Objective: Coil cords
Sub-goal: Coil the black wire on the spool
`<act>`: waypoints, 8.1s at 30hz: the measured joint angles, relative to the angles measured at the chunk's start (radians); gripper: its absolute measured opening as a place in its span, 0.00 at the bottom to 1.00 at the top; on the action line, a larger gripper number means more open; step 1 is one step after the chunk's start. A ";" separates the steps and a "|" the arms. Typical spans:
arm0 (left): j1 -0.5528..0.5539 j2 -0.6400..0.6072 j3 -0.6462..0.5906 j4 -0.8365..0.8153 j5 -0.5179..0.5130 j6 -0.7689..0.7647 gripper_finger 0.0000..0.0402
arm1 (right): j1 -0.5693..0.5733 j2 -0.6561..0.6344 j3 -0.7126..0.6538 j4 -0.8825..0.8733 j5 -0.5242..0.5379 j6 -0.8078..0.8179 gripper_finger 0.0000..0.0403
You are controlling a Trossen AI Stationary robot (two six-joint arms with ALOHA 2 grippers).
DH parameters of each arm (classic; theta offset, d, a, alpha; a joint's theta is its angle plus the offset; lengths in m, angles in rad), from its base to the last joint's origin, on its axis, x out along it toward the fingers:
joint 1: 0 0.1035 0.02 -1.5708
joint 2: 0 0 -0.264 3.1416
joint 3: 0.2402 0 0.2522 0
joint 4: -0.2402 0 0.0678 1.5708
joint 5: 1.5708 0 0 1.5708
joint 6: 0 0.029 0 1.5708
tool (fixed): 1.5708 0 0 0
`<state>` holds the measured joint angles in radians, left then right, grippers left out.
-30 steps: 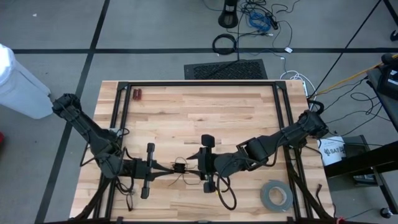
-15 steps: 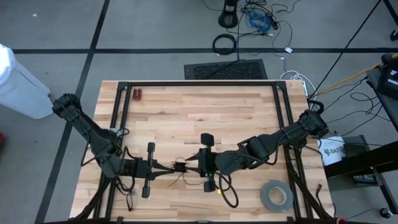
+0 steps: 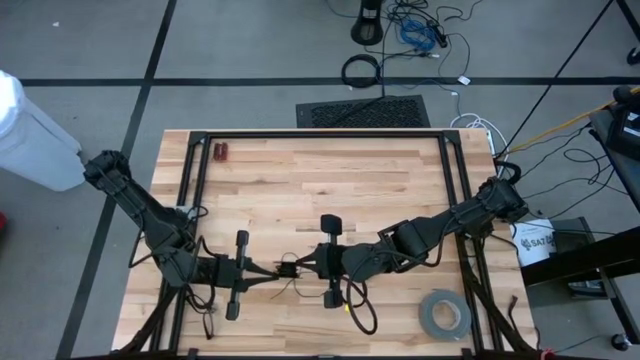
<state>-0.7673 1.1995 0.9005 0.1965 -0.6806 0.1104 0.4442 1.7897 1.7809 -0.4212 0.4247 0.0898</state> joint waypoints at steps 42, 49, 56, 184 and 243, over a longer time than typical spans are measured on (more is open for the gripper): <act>0.056 0.089 -0.240 0.430 -0.084 -0.053 0.41 | 0.019 -0.068 -0.001 0.047 0.094 -0.136 0.00; 0.126 0.227 -0.240 0.479 0.078 -0.175 0.44 | 0.015 -0.068 -0.001 0.044 0.094 -0.151 0.00; 0.153 0.320 -0.240 0.480 0.192 -0.279 0.68 | 0.016 -0.071 -0.001 0.043 0.094 -0.159 0.00; 0.037 0.076 0.154 -0.079 -0.138 0.054 0.00 | -0.103 0.079 -0.001 0.060 0.248 -0.091 0.00; -0.256 0.137 0.115 -0.864 -0.330 -0.994 0.57 | -0.030 -0.018 -0.001 -0.087 0.264 -0.023 0.00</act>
<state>-1.0231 1.3369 1.0153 -0.6671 -1.0108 -0.8831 0.4145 1.7721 1.7802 -0.5084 0.6889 0.0673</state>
